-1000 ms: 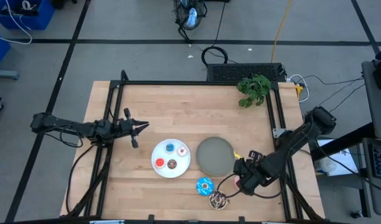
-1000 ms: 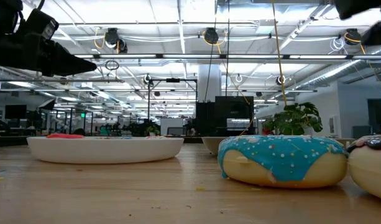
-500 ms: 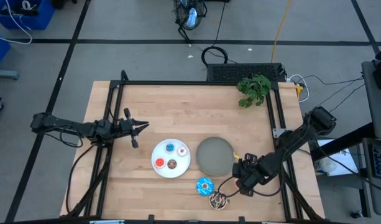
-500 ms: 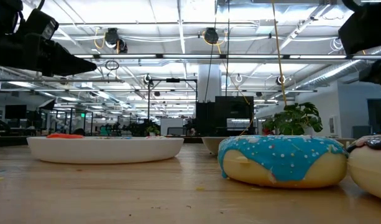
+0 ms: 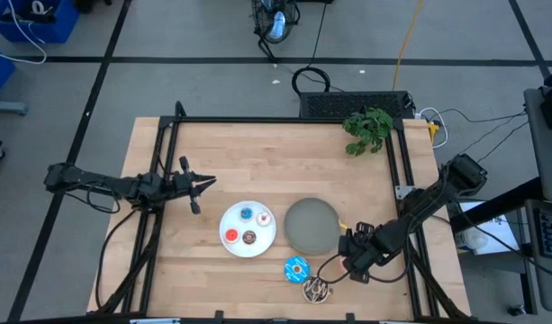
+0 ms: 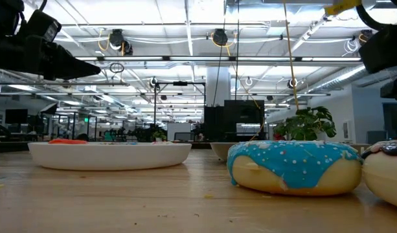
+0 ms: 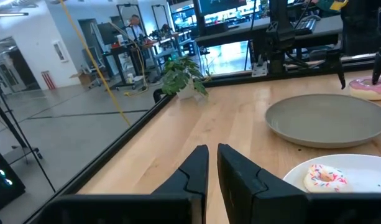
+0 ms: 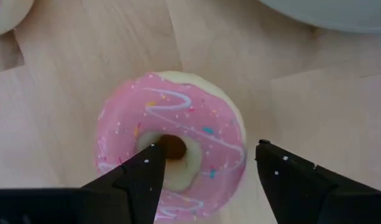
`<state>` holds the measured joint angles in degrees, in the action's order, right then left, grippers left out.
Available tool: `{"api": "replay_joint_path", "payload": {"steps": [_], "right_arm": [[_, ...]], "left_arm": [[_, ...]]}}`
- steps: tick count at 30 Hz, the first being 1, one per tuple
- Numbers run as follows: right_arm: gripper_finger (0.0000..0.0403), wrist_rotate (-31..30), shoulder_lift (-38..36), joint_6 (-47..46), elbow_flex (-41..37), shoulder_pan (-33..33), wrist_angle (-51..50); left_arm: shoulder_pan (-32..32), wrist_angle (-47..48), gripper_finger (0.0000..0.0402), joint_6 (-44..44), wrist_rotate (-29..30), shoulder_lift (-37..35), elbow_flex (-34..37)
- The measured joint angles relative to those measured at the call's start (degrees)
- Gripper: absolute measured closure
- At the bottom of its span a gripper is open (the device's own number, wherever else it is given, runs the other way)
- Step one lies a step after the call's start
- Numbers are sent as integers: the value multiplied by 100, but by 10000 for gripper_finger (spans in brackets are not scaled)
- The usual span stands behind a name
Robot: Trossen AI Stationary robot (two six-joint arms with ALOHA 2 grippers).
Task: Pick & Place donuts
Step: Put the large pink donut on the gray plate
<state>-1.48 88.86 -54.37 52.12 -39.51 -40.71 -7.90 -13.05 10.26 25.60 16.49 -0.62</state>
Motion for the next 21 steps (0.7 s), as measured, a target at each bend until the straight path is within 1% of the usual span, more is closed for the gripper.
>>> {"api": "replay_joint_path", "payload": {"steps": [7, 12, 15, 19, 21], "right_arm": [[184, 38, -15, -53, -439, 2, 493], [213, 134, -26, -249, -571, 50, 561], [254, 160, -22, -237, -580, 48, 629], [335, 176, -15, -236, -581, 55, 623], [376, 303, -40, -178, -588, 70, 625]], "left_arm": [[0, 85, 360, -7, 0, -2, 0], [-1, 280, 360, -67, 0, 0, 0], [0, 290, 360, -186, 0, -2, 0], [-2, 291, 360, -193, 0, -2, 0], [-2, 295, 360, -185, -1, 0, 0]]}}
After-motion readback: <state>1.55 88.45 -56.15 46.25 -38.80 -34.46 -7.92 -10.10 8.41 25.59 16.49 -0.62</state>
